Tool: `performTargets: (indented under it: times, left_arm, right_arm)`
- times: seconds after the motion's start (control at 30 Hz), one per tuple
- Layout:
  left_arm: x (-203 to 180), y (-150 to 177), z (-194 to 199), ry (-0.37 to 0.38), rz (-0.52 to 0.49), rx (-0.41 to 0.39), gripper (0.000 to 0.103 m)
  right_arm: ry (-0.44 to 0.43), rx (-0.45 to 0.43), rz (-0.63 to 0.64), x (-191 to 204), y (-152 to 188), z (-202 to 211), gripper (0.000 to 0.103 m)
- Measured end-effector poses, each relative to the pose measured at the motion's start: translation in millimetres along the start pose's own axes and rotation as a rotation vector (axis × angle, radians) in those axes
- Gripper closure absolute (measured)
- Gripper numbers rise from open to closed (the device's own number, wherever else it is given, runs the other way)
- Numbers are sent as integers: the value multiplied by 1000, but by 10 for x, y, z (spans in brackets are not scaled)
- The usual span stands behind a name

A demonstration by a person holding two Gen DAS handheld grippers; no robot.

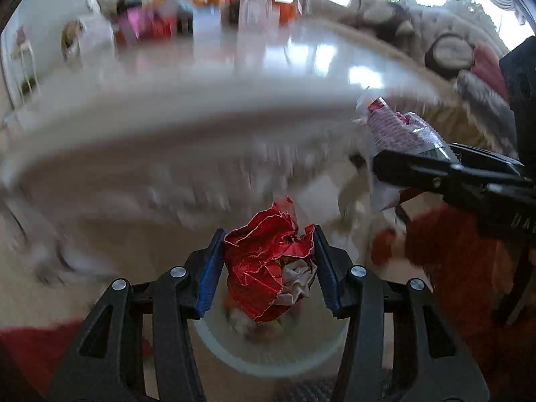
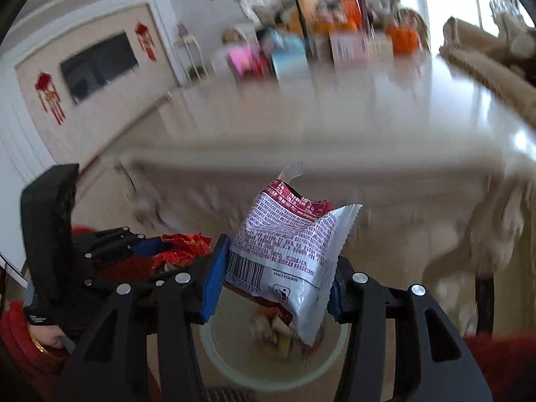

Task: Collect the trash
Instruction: 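Carry the wrapper and snack bag over the wastebasket and open both grippers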

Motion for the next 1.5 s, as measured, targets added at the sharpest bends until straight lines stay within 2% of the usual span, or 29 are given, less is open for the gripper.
performTargets:
  times: [0.13,0.27,0.47,0.6,0.67,0.73,0.77,0.8,0.83,0.93,1.33,1.43,1.5]
  left_arm:
    - [41,439,-379,-18,17,74,53]
    - [140,730,-648,-25,40,174,53]
    - [185,750,-730,-12,80,194,53]
    - [154,795,-815,-1,91,218,50]
    - [157,813,-834,4,98,228,45]
    - [177,834,-856,-13,96,240,31]
    - [185,839,-861,-30,92,244,29]
    - [230,851,-871,-71,85,250,22]
    - [258,850,-874,-87,86,252,16]
    - [307,850,-865,-71,120,241,12]
    - [278,864,-872,-72,99,248,11]
    - [254,794,-784,-65,88,209,11]
    - [233,691,-641,-61,80,154,11]
  right_arm:
    - [42,149,-30,-147,559,-521,56]
    - [73,252,-38,-232,837,-801,56]
    - [88,265,-16,-223,851,-873,56]
    - [102,271,2,-208,990,-881,55]
    - [98,270,15,-206,998,-881,54]
    - [99,260,19,-201,1040,-867,46]
    - [111,257,23,-212,1040,-868,41]
    - [126,253,23,-237,1037,-867,34]
    - [136,250,21,-259,1032,-868,31]
    - [159,242,-4,-354,1023,-858,28]
    - [170,240,-30,-396,1036,-854,28]
    - [153,208,-35,-366,978,-767,28]
    - [132,175,-42,-337,915,-670,28]
Point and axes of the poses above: each gripper's, at about its wrist camera, not at the fingertips, and z roughly against the way its jaws point, x to its left, y to its underside, the point moved 10 cm from there along -z, roughly the way its jaws point, and after that the axes turned 4 degrees about -z, right-handed, at the moved point
